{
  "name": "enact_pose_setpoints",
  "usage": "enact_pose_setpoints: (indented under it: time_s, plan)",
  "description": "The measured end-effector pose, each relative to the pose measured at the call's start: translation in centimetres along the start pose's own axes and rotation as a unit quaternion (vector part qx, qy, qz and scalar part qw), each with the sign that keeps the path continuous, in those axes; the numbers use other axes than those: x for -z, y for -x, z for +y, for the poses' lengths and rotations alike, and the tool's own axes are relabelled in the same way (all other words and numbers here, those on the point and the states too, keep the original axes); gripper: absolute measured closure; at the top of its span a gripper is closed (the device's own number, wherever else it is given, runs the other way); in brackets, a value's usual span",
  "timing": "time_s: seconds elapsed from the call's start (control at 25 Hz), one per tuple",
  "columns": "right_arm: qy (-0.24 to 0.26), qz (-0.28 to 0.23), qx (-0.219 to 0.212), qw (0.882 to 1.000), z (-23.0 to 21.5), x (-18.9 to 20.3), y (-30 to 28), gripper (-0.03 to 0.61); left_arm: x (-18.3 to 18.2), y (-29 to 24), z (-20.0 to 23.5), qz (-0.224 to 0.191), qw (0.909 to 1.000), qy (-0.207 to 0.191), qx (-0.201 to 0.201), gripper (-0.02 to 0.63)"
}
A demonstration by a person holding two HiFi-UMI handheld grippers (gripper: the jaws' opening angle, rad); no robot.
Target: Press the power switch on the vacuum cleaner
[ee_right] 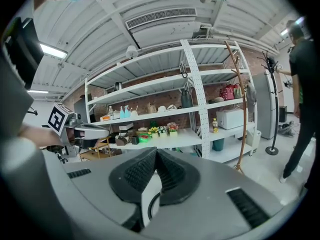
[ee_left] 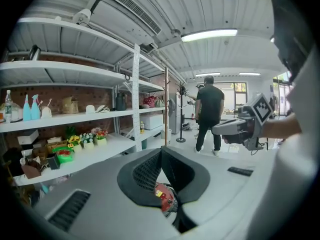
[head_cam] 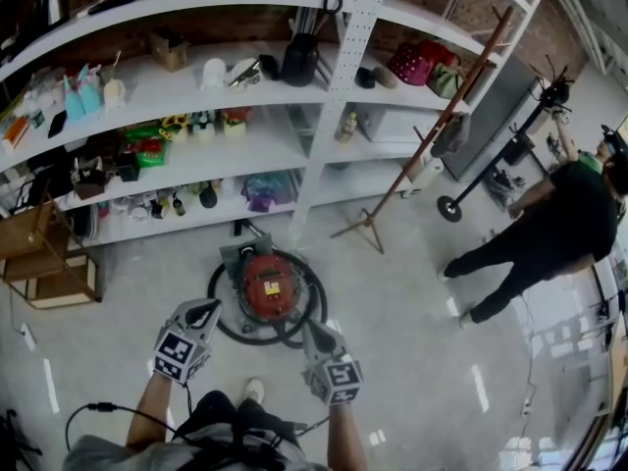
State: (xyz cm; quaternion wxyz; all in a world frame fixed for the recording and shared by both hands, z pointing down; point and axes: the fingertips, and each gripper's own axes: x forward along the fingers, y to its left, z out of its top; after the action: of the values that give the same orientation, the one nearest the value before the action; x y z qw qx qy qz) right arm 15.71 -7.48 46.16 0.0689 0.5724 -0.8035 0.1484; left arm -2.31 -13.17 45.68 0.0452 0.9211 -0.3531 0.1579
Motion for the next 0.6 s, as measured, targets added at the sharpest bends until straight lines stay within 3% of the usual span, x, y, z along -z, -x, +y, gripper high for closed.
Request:
enact_pose_setpoints:
  time_s: [0.6]
  plan:
    - [-0.001, 0.033, 0.0, 0.999, -2.5, 3.5, -3.6, 0.566, 1.8, -4.2, 1.0, 0.022, 0.9995, -0.008, 0.02, 0.621]
